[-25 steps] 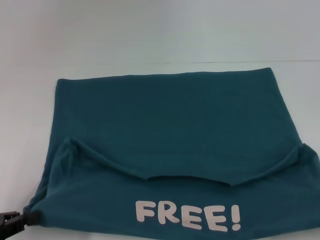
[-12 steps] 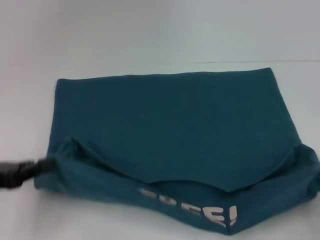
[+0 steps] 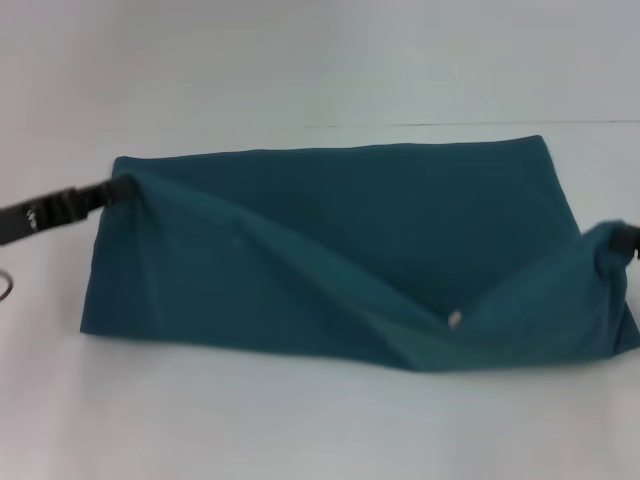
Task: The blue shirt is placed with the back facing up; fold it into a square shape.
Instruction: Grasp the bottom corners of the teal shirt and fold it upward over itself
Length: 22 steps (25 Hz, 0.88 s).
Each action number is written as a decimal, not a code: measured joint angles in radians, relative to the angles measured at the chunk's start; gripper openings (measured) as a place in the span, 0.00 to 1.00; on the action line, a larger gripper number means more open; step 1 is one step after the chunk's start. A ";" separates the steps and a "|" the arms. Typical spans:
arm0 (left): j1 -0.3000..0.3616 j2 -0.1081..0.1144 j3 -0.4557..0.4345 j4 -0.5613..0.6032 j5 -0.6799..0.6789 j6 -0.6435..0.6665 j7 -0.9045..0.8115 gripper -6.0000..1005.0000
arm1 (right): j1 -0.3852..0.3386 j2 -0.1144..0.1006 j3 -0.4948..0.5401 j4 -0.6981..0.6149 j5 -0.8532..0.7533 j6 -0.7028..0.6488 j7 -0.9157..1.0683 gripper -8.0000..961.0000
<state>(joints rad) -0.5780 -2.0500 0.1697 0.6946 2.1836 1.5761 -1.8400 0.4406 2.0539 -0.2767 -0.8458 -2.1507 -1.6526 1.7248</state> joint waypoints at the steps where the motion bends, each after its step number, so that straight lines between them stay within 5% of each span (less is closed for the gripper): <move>1: -0.013 0.000 0.001 -0.013 -0.010 -0.033 -0.001 0.03 | 0.010 -0.003 -0.005 0.001 -0.001 0.024 0.006 0.05; 22: -0.176 -0.019 0.085 -0.144 -0.040 -0.600 0.008 0.03 | 0.215 -0.054 -0.238 0.133 -0.003 0.572 0.138 0.05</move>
<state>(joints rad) -0.7538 -2.0688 0.2547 0.5511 2.1431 0.9762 -1.8323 0.6555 2.0003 -0.5145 -0.7131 -2.1537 -1.0808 1.8624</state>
